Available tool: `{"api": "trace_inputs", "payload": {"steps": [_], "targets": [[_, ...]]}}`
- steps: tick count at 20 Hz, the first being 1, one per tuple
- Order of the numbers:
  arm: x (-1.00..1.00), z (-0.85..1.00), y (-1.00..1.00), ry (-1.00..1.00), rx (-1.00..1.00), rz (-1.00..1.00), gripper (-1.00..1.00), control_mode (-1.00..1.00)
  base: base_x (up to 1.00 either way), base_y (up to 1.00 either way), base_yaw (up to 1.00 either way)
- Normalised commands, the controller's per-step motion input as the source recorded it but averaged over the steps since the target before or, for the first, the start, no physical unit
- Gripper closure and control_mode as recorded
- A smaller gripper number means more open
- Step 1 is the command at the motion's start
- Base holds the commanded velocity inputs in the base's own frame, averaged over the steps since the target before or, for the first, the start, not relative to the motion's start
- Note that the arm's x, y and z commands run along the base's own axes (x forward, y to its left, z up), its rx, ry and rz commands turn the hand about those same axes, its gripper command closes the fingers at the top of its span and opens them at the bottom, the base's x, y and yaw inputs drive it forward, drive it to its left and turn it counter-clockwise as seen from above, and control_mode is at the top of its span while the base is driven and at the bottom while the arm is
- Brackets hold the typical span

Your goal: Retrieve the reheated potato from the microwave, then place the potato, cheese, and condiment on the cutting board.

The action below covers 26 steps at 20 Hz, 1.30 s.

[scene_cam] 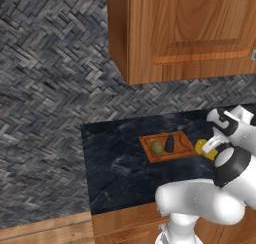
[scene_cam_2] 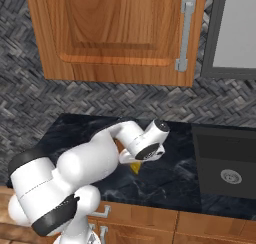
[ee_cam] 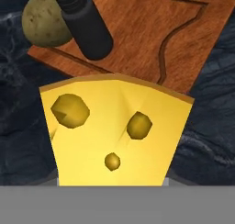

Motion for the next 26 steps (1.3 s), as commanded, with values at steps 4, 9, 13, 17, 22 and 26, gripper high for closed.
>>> {"api": "trace_inputs", "payload": {"steps": [4, 9, 13, 17, 22, 26], "targets": [[0.21, 0.08, 0.36, -0.14, 0.0, 0.0, 1.0, -1.0, 0.0, 0.0, 0.0], [0.35, 0.0, 0.33, -0.14, 0.0, 0.0, 1.0, -1.0, 0.0, 0.0, 0.0], [0.42, 0.0, 0.25, -0.07, 0.0, 0.0, 1.0, -1.0, 0.0, 0.0, 0.0], [0.45, 0.0, 0.02, -0.03, -0.08, 0.0, 1.0, -1.0, 0.0, 0.0, 0.0], [0.39, 0.0, 0.0, 0.0, -0.13, 0.0, 1.0, -1.0, 0.0, 0.0, 0.0], [0.31, 0.0, -0.04, 0.0, -0.11, 0.0, 1.0, -1.0, 0.0, 0.0, 0.0]]}}
